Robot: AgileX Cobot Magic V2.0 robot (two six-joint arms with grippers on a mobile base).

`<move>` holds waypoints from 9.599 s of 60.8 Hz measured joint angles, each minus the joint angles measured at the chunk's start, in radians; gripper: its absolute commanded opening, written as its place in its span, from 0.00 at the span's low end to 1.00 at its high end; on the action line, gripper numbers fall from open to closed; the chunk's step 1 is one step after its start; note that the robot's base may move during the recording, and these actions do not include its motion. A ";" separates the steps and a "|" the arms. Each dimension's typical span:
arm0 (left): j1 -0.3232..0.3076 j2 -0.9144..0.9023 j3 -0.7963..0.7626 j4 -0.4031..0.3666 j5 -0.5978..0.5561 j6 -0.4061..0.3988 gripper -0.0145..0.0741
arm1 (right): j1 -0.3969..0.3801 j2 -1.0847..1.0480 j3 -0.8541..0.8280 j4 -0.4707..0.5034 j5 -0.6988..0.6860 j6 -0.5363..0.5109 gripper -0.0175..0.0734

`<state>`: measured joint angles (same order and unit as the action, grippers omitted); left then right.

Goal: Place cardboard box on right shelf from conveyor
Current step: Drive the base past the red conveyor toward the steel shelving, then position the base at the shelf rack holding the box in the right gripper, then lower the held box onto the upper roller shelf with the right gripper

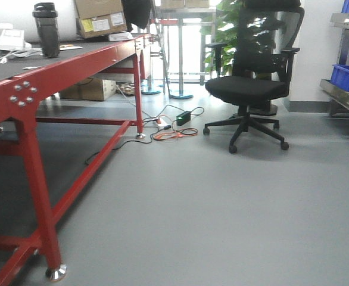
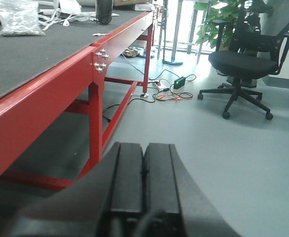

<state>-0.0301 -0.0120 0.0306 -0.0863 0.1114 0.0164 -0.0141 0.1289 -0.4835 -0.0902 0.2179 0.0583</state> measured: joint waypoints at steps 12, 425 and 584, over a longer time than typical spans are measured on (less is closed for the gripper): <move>0.000 0.000 0.000 0.000 0.000 0.000 0.03 | 0.000 0.000 0.000 0.000 0.000 0.000 0.54; 0.000 0.000 0.000 0.000 0.000 0.000 0.03 | 0.149 0.707 -0.386 -0.417 0.051 -0.002 0.54; 0.000 0.000 0.000 0.000 0.000 0.000 0.03 | 0.215 1.187 -0.347 -1.290 -0.187 -0.002 0.85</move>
<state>-0.0301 -0.0120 0.0306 -0.0863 0.1114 0.0164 0.2011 1.3163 -0.8309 -1.3803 0.0309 0.0567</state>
